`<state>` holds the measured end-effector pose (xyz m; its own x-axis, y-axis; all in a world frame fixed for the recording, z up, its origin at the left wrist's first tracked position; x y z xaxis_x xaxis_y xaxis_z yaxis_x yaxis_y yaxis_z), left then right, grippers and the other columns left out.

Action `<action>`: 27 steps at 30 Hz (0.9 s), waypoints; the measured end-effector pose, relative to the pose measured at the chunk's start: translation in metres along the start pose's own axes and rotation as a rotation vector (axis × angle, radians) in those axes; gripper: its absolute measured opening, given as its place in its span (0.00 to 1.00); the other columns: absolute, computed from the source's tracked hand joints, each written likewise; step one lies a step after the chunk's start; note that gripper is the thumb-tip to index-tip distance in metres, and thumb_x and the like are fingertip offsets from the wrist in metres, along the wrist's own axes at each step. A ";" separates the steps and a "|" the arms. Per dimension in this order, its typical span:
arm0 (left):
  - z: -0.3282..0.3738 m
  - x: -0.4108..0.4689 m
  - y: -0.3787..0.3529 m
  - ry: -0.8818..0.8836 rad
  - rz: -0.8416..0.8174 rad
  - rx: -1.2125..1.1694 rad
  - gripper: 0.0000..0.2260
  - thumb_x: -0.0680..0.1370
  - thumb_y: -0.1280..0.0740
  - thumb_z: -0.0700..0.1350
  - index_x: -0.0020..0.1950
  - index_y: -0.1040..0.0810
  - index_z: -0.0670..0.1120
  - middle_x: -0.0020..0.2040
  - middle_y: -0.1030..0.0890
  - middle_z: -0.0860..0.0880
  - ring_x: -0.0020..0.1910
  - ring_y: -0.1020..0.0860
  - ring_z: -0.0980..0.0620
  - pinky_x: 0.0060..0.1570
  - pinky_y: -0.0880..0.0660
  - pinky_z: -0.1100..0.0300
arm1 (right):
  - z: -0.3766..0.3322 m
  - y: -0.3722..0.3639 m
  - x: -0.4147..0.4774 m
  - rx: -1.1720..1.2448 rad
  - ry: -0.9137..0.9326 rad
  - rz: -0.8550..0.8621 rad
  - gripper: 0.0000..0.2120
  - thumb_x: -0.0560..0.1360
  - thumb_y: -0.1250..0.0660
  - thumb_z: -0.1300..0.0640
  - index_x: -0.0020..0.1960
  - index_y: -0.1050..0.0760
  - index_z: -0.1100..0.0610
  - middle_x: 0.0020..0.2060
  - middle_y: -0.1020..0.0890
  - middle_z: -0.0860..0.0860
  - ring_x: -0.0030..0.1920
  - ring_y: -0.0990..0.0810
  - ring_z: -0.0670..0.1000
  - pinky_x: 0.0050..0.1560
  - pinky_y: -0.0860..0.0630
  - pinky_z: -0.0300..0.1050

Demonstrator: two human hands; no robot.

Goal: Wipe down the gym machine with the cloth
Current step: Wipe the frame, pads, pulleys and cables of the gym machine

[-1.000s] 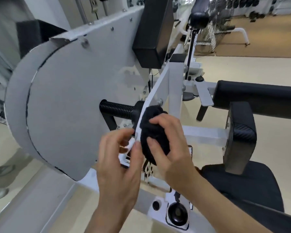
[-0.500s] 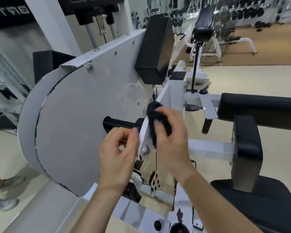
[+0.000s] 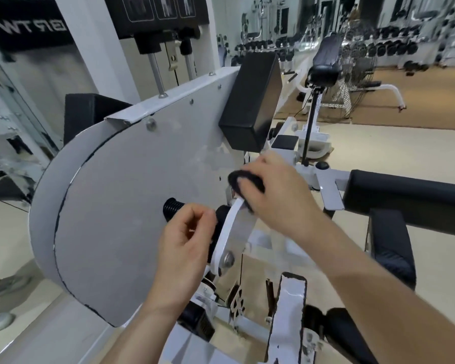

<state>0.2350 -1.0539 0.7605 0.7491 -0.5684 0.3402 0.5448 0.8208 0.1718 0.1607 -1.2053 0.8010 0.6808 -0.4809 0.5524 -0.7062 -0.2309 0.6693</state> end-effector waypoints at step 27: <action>0.028 0.053 -0.053 -0.177 -0.405 0.612 0.17 0.76 0.38 0.47 0.65 0.30 0.57 0.57 0.28 0.55 0.56 0.30 0.57 0.48 0.33 0.67 | 0.042 -0.065 -0.045 0.402 -0.240 0.515 0.12 0.80 0.39 0.57 0.62 0.23 0.53 0.50 0.24 0.47 0.49 0.26 0.39 0.49 0.32 0.26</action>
<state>0.2352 -1.1259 0.7949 0.4348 -0.8573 0.2756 0.4198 0.4638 0.7802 0.1674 -1.2042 0.7117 0.2103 -0.7766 0.5939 -0.9765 -0.1958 0.0898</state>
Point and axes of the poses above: each hand's wrist, its own x-axis towards the middle knuckle, its own y-axis out of the back of the hand, z = x × y, the point moved 2 cm from there along x, towards the middle knuckle
